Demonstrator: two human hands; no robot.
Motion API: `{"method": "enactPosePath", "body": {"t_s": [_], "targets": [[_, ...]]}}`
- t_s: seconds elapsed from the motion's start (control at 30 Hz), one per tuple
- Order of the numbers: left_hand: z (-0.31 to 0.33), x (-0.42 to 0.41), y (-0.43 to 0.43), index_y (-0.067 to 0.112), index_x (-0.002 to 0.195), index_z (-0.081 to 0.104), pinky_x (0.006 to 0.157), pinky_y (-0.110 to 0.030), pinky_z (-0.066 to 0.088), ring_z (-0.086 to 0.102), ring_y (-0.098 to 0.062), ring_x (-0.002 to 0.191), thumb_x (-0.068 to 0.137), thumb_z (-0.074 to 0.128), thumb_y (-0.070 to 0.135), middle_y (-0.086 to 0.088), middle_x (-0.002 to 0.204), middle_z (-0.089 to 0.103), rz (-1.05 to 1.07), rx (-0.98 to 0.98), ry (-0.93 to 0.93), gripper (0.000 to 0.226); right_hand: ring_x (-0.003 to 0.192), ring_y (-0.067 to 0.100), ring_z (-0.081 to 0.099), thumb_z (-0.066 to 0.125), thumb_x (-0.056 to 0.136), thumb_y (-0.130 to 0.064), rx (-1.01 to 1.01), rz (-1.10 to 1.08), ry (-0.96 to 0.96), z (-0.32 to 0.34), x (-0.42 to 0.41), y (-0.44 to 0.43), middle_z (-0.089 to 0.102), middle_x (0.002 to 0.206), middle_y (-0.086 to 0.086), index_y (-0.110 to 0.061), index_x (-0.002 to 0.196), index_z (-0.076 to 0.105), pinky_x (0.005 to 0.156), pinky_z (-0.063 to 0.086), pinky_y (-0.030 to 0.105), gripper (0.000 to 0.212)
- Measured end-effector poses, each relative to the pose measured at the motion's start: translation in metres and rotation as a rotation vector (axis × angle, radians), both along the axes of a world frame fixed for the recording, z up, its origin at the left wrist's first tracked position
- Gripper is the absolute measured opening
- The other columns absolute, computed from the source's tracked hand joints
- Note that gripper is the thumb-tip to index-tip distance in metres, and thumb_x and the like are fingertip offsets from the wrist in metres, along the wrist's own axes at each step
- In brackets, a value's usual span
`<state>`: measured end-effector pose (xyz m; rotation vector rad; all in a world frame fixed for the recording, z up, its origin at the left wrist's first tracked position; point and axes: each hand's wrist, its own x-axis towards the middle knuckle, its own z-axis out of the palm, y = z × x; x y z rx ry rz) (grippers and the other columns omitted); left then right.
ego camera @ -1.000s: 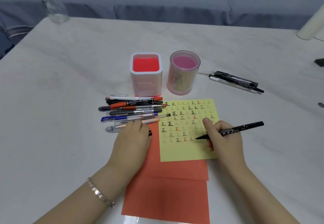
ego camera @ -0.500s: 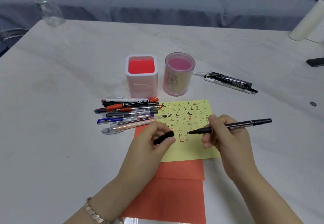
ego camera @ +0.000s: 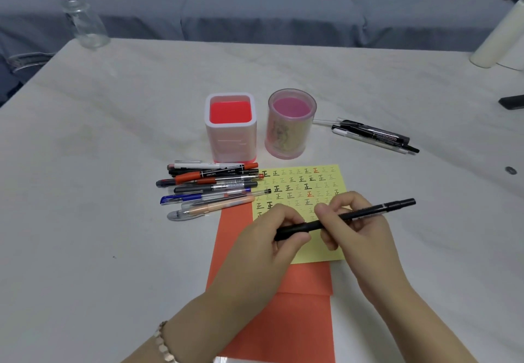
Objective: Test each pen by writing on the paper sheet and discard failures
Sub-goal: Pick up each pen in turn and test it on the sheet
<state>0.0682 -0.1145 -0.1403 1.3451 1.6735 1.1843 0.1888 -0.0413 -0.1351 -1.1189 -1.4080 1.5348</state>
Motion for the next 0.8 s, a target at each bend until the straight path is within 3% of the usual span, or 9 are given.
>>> {"method": "enactPosePath", "body": {"t_s": [0.1, 0.2, 0.27, 0.33, 0.43, 0.57, 0.63, 0.7, 0.8], "targets": [[-0.001, 0.000, 0.001, 0.030, 0.083, 0.046, 0.061, -0.011, 0.034, 0.047, 0.000, 0.068, 0.092, 0.055, 0.019, 0.017, 0.079, 0.054, -0.057, 0.028, 0.083, 0.016, 0.033, 0.010, 0.035, 0.075, 0.070, -0.026, -0.003, -0.024, -0.037, 0.008, 0.004, 0.002, 0.043, 0.036, 0.001, -0.013, 0.050, 0.043, 0.039, 0.032, 0.015, 0.040], [-0.001, 0.003, 0.003, 0.032, 0.083, 0.041, 0.059, -0.011, 0.032, 0.044, 0.004, 0.066, 0.094, 0.051, 0.023, 0.016, 0.066, 0.045, -0.129, 0.057, 0.158, 0.017, 0.029, 0.011, 0.031, 0.060, 0.076, -0.041, -0.049, -0.097, -0.018, 0.012, 0.006, 0.005, 0.040, 0.031, 0.001, -0.012, 0.046, 0.042, 0.035, 0.029, 0.015, 0.045], [0.000, 0.006, 0.007, 0.028, 0.082, 0.040, 0.056, -0.013, 0.030, 0.043, 0.001, 0.062, 0.094, 0.049, 0.028, 0.015, 0.063, 0.044, -0.153, 0.075, 0.167, 0.015, 0.030, 0.012, 0.028, 0.056, 0.087, -0.025, -0.040, -0.142, 0.008, 0.011, 0.006, 0.007, 0.037, 0.031, 0.001, -0.016, 0.042, 0.039, 0.035, 0.025, 0.016, 0.049], [0.001, 0.007, 0.010, 0.025, 0.080, 0.040, 0.053, -0.016, 0.028, 0.039, -0.004, 0.056, 0.089, 0.047, 0.033, 0.015, 0.062, 0.047, -0.154, 0.079, 0.101, 0.014, 0.030, 0.012, 0.028, 0.054, 0.087, -0.006, -0.005, -0.156, 0.016, 0.009, 0.004, 0.006, 0.036, 0.031, 0.002, -0.014, 0.042, 0.035, 0.035, 0.024, 0.015, 0.050], [0.008, 0.011, 0.018, 0.024, 0.074, 0.039, 0.051, -0.023, 0.027, 0.032, -0.007, 0.051, 0.082, 0.051, 0.028, 0.011, 0.053, 0.046, -0.171, -0.009, -0.122, 0.015, 0.028, 0.012, 0.026, 0.056, 0.080, 0.006, 0.017, -0.155, 0.027, 0.006, 0.001, 0.005, 0.033, 0.029, 0.002, -0.012, 0.043, 0.033, 0.034, 0.023, 0.014, 0.047], [0.019, 0.005, 0.032, 0.018, 0.068, 0.035, 0.036, -0.011, 0.018, 0.020, -0.003, 0.036, 0.081, 0.056, 0.015, 0.010, 0.041, 0.032, -0.274, -0.364, -0.722, 0.025, 0.028, 0.010, 0.025, 0.052, 0.062, -0.005, 0.022, -0.101, 0.075, 0.011, -0.001, 0.009, 0.028, 0.032, -0.001, -0.014, 0.040, 0.032, 0.036, 0.022, 0.011, 0.032], [0.022, -0.001, 0.038, 0.019, 0.068, 0.033, 0.034, -0.009, 0.015, 0.018, 0.000, 0.035, 0.083, 0.054, 0.016, 0.009, 0.042, 0.031, -0.345, -0.512, -0.896, 0.026, 0.029, 0.009, 0.024, 0.051, 0.062, -0.003, 0.013, -0.075, 0.100, 0.013, -0.003, 0.011, 0.027, 0.034, -0.003, -0.016, 0.039, 0.031, 0.036, 0.021, 0.011, 0.033], [0.021, -0.003, 0.044, 0.018, 0.069, 0.035, 0.034, -0.011, 0.016, 0.019, -0.001, 0.035, 0.091, 0.052, 0.012, 0.009, 0.041, 0.034, -0.316, -0.528, -0.801, 0.028, 0.029, 0.009, 0.024, 0.056, 0.068, 0.004, -0.008, -0.088, 0.079, 0.009, -0.004, 0.016, 0.027, 0.033, -0.002, -0.016, 0.040, 0.031, 0.036, 0.021, 0.011, 0.043], [0.016, -0.003, 0.046, 0.019, 0.078, 0.041, 0.043, -0.023, 0.027, 0.034, -0.007, 0.042, 0.096, 0.046, 0.019, 0.008, 0.050, 0.047, -0.258, -0.313, -0.125, 0.019, 0.030, 0.011, 0.026, 0.049, 0.079, 0.011, -0.077, -0.135, 0.013, -0.004, -0.008, 0.020, 0.030, 0.031, 0.001, -0.013, 0.043, 0.032, 0.035, 0.022, 0.014, 0.047]]}}
